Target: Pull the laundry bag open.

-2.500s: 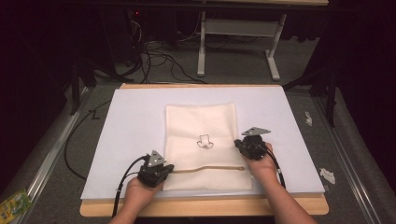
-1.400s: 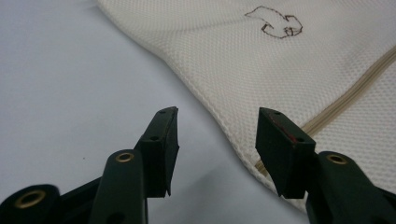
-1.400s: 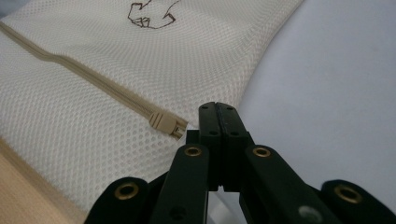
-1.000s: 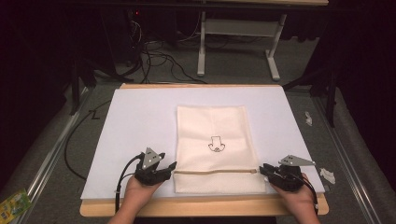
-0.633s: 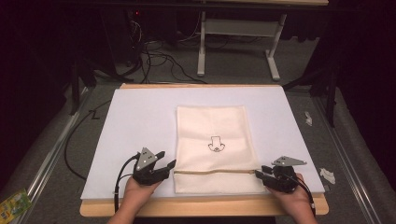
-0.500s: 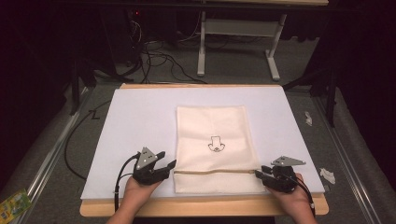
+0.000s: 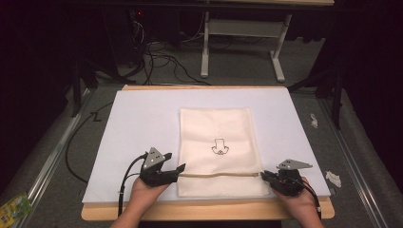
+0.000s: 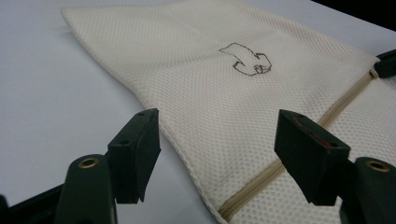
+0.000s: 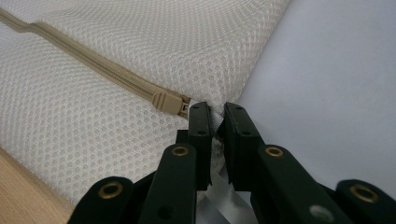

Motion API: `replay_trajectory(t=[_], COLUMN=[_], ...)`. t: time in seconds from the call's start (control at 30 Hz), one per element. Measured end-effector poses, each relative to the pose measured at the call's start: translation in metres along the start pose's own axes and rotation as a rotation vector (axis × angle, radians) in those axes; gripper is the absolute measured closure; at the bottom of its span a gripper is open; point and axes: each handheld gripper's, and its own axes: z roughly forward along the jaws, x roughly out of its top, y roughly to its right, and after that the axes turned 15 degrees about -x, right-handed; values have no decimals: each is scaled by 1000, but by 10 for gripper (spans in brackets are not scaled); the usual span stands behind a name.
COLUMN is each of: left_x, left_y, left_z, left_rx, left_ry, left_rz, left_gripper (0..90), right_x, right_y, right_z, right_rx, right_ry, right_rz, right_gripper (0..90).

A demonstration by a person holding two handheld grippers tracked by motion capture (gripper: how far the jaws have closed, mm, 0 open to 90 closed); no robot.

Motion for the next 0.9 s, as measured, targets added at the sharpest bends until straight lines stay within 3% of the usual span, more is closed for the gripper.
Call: replay_trajectory(t=[0.17,0.27,0.47,0.67,0.8,0.9], left_x=[-2,-2,6,9,11,9], left_y=[6,12,37,58,66,68], left_z=[3,8,16,38,54,63], left_rx=[-21,-45,-112,-186,-203,-211], left_ry=[2,-5,-17,-34,-48,-25], left_rz=[-5,-5,40,37,51,19], left_gripper=[345,370,420,438,446,453], right_x=[4,4,5,6,8,9], right_y=[-4,-5,-3,-2,-2,-1], right_z=[-4,-6,-8,-10,-11,-12], right_rx=[-24,-4,13,16,17,19], right_ry=[10,22,42,59,71,81], right_rz=[-15,-32,-73,-73,-75,-71], right_gripper=[852,852,852,852,852,853])
